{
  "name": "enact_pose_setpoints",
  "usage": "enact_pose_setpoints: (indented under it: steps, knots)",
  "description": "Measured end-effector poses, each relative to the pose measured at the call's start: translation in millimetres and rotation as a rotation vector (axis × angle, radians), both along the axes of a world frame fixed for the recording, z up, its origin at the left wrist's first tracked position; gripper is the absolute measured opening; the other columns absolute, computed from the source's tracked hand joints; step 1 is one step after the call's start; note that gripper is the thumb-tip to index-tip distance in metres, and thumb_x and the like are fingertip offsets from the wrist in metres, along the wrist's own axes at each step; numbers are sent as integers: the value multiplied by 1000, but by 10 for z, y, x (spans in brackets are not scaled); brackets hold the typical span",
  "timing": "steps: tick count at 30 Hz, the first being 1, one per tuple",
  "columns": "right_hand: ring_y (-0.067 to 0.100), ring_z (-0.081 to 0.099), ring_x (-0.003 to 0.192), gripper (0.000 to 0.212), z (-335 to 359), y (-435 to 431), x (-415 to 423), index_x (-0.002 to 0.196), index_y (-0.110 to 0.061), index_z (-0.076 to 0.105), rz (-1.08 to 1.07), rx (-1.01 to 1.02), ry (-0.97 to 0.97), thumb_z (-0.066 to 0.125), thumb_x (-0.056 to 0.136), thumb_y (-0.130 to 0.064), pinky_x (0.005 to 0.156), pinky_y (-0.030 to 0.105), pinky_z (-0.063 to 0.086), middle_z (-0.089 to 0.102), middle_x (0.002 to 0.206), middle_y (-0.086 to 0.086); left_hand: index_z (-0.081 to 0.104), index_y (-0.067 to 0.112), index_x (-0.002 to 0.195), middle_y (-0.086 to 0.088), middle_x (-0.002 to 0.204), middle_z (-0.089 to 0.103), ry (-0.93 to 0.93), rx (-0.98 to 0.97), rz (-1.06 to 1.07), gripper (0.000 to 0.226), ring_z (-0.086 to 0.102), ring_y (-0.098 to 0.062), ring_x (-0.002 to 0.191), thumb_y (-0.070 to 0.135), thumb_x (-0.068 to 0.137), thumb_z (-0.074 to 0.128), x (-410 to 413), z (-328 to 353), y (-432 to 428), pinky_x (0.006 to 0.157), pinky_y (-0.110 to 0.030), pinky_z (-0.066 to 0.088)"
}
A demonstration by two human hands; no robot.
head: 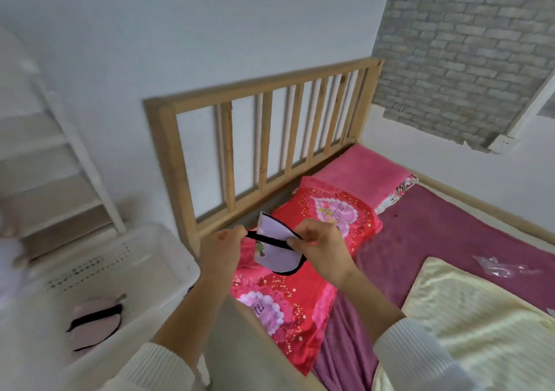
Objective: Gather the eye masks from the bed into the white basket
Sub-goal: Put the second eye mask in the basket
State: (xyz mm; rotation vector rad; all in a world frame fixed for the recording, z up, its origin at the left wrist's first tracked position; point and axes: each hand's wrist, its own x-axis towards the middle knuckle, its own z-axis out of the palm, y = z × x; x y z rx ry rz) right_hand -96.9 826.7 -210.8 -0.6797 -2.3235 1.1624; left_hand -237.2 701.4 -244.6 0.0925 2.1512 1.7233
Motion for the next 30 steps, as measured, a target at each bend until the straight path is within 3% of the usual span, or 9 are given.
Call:
enact_pose_setpoints:
  steps: [5,8,10,15,18,22,26,28,30]
  knots:
    - [26,64,66,7,-99,-553,-872,76,2,72,95,-185,-20,76,76,-3,66,44,54,73,78,23,62,16,62,3,59,61,-83,46,-129,23,56,-14,58,24,83,64,-639,-117,-796,60,-30,49]
    - [8,67,64,5,-186,-844,-1367,76,-10,77,204,-293,-40,78,74,-5,63,25,57,76,71,1,66,17,65,-3,66,64,-102,-54,-81,15,58,-19,67,24,78,68,-1045,-163,-1258,67,-32,46]
    - [7,69,67,10,-266,-1023,-1678,87,-6,78,259,-328,-60,75,77,-3,65,20,57,77,80,6,66,17,64,-4,68,64,-98,-115,-98,16,59,-20,68,23,78,69,-1263,-229,-1588,68,-34,46]
    - [20,63,88,19,-539,-1402,-2404,100,-1,74,348,-268,-265,67,84,-6,81,32,49,73,96,13,59,17,67,2,71,57,226,-410,-36,17,55,-20,72,28,79,59,-1501,-508,-2353,68,-31,41]
    - [18,56,87,23,-748,-1530,-2728,106,0,70,352,-170,-462,62,87,-11,77,28,42,71,106,17,64,22,91,3,104,58,428,-562,59,11,51,-20,108,23,81,61,-1465,-757,-2631,82,-28,40]
    - [18,56,73,23,-1071,-1634,-2989,106,1,67,447,-89,-726,56,89,-11,68,28,45,57,72,3,38,19,141,-14,160,16,458,-939,-89,56,9,-31,148,30,87,53,-1366,-1178,-2787,117,-42,19]
    - [24,49,63,31,-1444,-1675,-3127,58,-6,49,422,12,-860,53,88,-8,61,28,37,43,59,6,18,17,149,-18,161,-12,370,-1040,-135,70,-12,-34,148,36,89,49,-1303,-1398,-2837,119,-44,8]
    - [23,57,76,14,-1556,-1685,-3139,77,-3,61,382,31,-861,58,87,-13,72,28,45,61,81,13,16,17,150,-19,160,-17,364,-1053,-148,73,-15,-35,148,33,88,51,-1284,-1438,-2870,120,-42,9]
    - [26,58,110,34,-1638,-1684,-3139,117,-4,61,382,12,-879,61,87,-18,92,30,43,63,120,13,16,15,151,-20,159,-19,370,-1046,-126,76,-14,-36,148,28,86,53,-1276,-1460,-2889,120,-41,10]
